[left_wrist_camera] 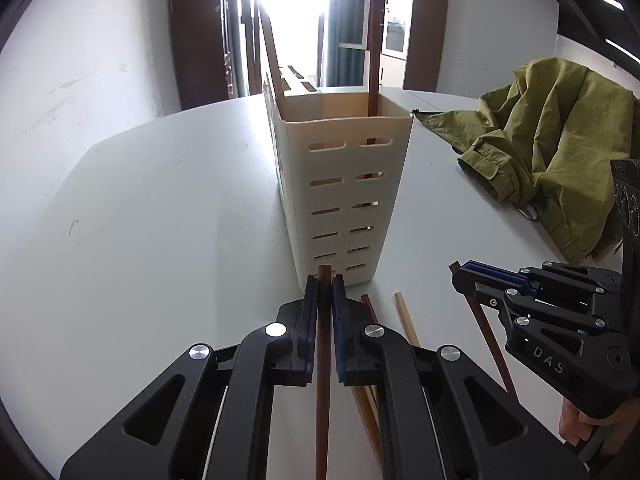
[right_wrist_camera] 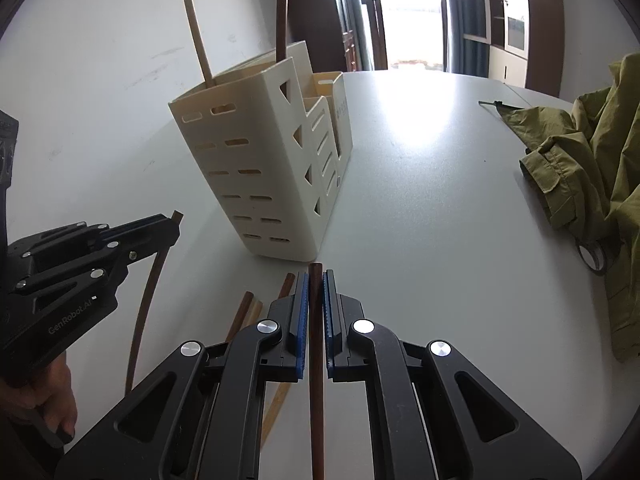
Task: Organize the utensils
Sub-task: 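Lift both held chopsticks and carry them above the white holder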
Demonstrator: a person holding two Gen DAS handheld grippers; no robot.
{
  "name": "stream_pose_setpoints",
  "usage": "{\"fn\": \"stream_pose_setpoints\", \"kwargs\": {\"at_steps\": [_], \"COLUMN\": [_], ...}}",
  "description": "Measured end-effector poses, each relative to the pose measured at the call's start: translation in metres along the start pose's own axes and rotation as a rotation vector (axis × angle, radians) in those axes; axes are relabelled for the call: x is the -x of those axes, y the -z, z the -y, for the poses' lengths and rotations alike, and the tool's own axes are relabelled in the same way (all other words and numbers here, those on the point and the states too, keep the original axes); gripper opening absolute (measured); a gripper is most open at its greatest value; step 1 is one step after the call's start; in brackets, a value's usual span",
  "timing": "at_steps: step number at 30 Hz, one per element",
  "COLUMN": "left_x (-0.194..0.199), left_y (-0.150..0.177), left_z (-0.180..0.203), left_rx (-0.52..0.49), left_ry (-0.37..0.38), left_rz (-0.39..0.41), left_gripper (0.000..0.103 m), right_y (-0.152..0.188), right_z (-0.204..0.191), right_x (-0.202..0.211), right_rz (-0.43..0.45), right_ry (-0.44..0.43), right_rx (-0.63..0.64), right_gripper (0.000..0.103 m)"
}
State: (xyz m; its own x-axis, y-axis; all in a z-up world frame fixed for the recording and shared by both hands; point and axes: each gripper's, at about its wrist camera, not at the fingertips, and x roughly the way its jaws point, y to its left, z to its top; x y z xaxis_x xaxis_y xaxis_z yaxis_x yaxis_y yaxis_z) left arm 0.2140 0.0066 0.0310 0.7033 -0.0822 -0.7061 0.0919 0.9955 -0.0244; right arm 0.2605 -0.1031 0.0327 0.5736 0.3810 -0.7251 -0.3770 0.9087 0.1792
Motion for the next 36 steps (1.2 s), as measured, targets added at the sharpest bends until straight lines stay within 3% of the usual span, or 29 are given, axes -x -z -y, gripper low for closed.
{"fn": "stream_pose_setpoints", "kwargs": {"at_steps": [9, 19, 26, 36], "left_x": [0.047, 0.092, 0.111, 0.142], "left_y": [-0.015, -0.024, -0.026, -0.046], "left_z": [-0.004, -0.004, -0.002, 0.002], "left_rx": [0.016, 0.009, 0.009, 0.034], "left_ry": [0.014, 0.036, 0.034, 0.026], "left_rz": [0.12, 0.241, 0.309, 0.454], "left_gripper": [0.007, 0.007, 0.007, 0.007], "right_y": [-0.031, -0.041, -0.051, -0.069], "right_z": [-0.016, -0.037, -0.036, -0.035], "right_x": [0.034, 0.073, 0.087, 0.105], "right_rz": [0.122, 0.249, 0.308, 0.414], "right_ry": [-0.016, -0.036, -0.033, -0.093], "right_rx": [0.074, 0.121, 0.121, 0.121], "right_gripper": [0.008, 0.008, 0.007, 0.007]}}
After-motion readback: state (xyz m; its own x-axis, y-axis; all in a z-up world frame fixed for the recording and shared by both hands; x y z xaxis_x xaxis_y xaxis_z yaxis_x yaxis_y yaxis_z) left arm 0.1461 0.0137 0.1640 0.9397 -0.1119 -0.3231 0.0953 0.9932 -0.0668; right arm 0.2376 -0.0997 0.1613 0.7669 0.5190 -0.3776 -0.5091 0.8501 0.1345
